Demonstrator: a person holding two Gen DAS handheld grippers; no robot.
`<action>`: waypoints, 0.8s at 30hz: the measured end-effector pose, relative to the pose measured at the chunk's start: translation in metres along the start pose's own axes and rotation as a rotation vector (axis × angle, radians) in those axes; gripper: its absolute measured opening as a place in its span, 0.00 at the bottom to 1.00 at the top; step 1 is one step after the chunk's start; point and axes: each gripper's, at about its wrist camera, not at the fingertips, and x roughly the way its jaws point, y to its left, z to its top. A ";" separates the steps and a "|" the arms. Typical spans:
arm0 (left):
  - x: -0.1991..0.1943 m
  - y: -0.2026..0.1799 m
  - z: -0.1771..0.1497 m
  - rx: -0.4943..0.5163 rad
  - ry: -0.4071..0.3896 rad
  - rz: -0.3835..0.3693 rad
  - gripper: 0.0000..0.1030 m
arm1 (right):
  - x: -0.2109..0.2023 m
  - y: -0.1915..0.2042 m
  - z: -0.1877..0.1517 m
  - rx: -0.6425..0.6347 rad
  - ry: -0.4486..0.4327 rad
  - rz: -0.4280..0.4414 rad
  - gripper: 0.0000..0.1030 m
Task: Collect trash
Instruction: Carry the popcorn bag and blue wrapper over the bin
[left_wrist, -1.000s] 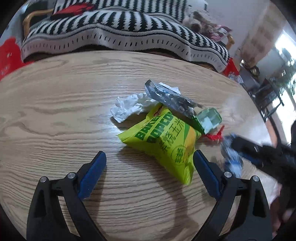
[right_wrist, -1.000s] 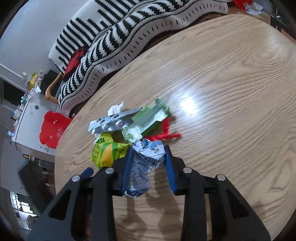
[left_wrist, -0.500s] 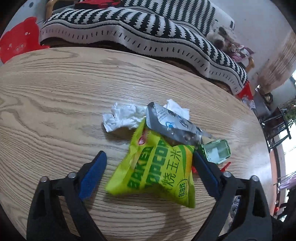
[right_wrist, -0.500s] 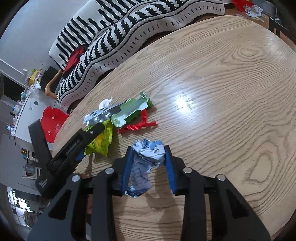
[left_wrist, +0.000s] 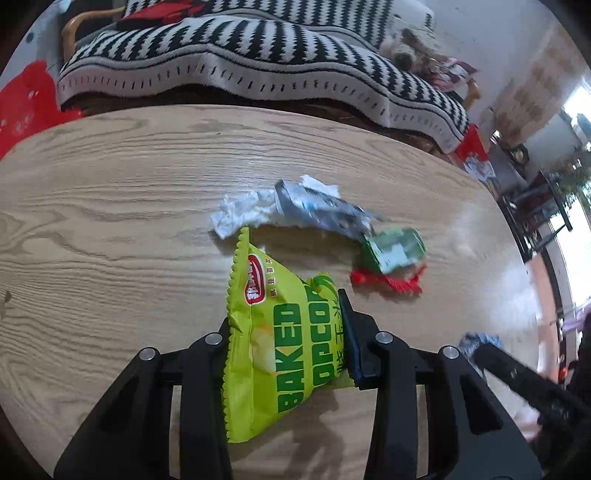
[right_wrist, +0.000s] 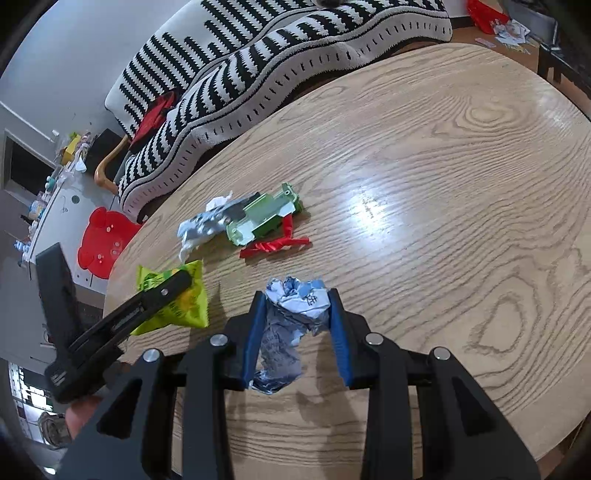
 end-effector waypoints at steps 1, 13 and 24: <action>-0.006 -0.001 -0.004 0.016 0.000 -0.001 0.38 | -0.002 0.000 -0.001 -0.003 -0.001 -0.001 0.33; -0.040 -0.066 -0.037 0.226 -0.052 -0.053 0.38 | -0.060 -0.022 -0.022 -0.054 -0.075 -0.087 0.33; -0.041 -0.212 -0.106 0.512 -0.027 -0.234 0.38 | -0.165 -0.141 -0.055 0.082 -0.213 -0.260 0.33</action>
